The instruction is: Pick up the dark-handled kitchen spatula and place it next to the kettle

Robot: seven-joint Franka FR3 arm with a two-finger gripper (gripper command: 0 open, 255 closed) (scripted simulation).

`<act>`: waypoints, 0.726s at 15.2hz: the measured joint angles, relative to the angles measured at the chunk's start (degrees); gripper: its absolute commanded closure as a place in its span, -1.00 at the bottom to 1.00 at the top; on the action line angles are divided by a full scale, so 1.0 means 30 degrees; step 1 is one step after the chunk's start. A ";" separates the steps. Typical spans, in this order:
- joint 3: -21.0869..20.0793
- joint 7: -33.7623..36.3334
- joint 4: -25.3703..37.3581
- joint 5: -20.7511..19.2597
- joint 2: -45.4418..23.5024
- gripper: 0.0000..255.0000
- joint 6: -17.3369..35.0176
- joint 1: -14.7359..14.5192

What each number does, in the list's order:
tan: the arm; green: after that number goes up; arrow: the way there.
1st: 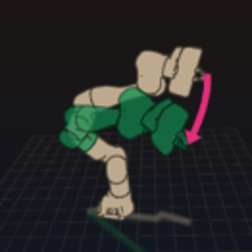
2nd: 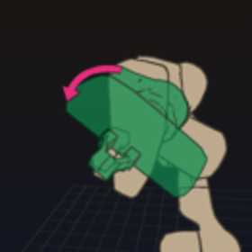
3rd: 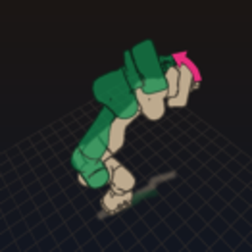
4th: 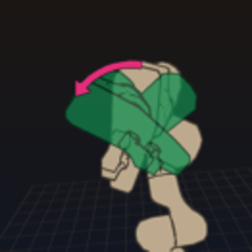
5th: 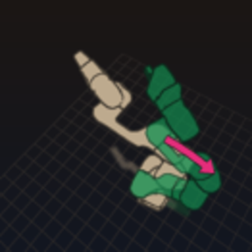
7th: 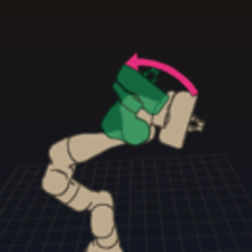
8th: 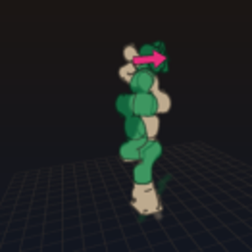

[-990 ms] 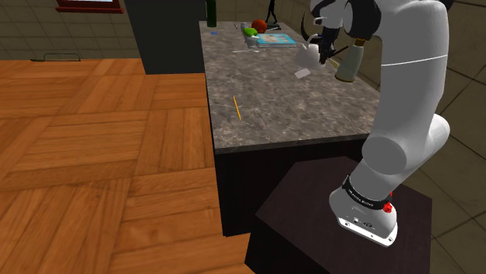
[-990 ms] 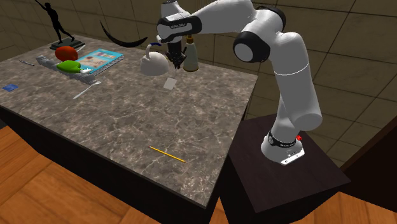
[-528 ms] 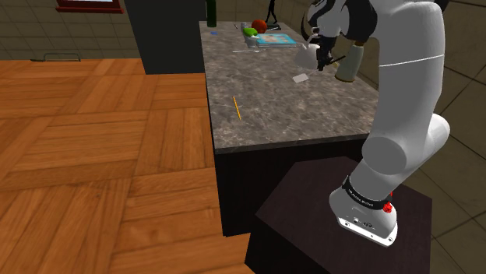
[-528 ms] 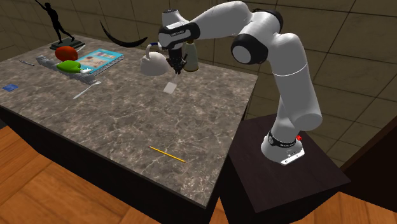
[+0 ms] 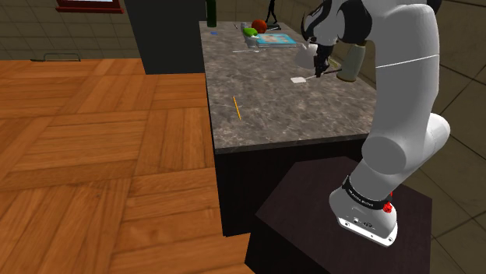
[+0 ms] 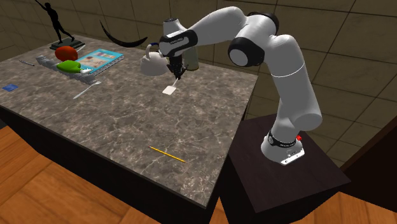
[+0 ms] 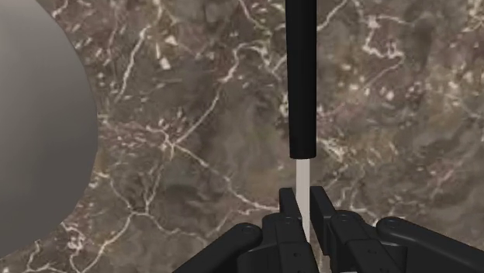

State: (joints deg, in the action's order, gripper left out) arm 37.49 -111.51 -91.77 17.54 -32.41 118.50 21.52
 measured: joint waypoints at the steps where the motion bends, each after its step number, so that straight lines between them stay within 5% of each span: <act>1: -0.0014 -0.0021 -0.0109 0.0011 -0.0013 1.00 0.0083 -0.0012; 6: -0.0013 -0.0048 -0.0216 0.0019 0.0010 1.00 0.0173 -0.0024; 7: -0.0012 -0.0045 -0.0218 0.0020 0.0006 -1.00 0.0178 -0.0024; 11: -0.0018 -0.0036 -0.0247 0.0018 -0.0007 -1.00 0.0180 -0.0035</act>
State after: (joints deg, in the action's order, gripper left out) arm 37.44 -111.62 -92.51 17.59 -32.43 119.03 21.42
